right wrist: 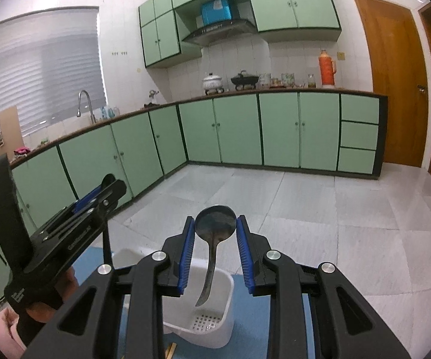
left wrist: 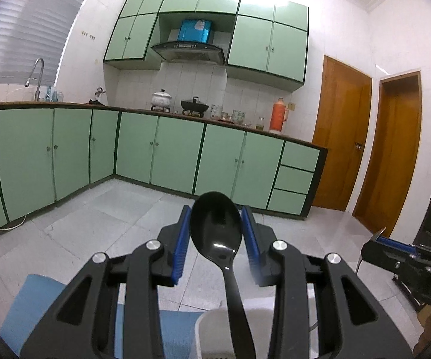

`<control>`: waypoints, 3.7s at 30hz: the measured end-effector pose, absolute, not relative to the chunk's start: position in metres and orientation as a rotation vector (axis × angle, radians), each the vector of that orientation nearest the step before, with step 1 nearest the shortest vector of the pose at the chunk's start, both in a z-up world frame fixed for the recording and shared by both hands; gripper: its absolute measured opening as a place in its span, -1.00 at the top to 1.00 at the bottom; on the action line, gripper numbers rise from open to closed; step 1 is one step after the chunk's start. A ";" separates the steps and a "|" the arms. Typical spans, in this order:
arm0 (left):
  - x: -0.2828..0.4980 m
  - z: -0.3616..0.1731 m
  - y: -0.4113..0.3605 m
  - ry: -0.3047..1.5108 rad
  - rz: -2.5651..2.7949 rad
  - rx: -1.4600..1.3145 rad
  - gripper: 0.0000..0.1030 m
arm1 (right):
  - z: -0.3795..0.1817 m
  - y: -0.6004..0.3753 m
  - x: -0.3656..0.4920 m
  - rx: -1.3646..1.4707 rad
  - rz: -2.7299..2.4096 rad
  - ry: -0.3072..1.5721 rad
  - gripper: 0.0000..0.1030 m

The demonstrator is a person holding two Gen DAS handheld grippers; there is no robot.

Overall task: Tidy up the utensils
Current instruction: 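Lower both spoons into the holder compartments and open both tools, then move both tools back over the chopsticks on the mat, then grasp a red-patterned chopstick with the right tool while the left grasps a wooden chopstick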

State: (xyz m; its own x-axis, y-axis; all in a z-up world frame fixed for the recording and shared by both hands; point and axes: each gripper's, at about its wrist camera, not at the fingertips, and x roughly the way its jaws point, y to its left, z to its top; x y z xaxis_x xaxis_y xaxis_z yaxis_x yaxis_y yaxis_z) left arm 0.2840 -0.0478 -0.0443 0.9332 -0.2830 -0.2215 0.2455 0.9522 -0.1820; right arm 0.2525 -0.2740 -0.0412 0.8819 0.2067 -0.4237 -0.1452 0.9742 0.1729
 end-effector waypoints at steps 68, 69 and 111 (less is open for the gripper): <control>0.013 -0.154 0.030 0.833 -0.177 0.073 -0.51 | -0.171 -0.225 -0.007 0.140 0.160 0.810 0.19; 0.012 -0.154 0.028 0.839 -0.183 0.076 -0.50 | -0.173 -0.224 -0.008 0.142 0.169 0.818 0.22; 0.006 -0.163 0.027 0.881 -0.229 0.054 0.05 | -0.184 -0.227 -0.013 0.164 0.201 0.857 0.82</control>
State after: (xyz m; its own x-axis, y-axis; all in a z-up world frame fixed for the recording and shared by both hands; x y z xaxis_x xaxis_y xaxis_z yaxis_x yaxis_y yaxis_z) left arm 0.0061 0.0268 -0.1627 0.6136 -0.1767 -0.7695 0.2210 0.9741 -0.0475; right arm -0.0126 -0.2265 -0.1841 0.6379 0.2412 -0.7314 -0.1095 0.9685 0.2238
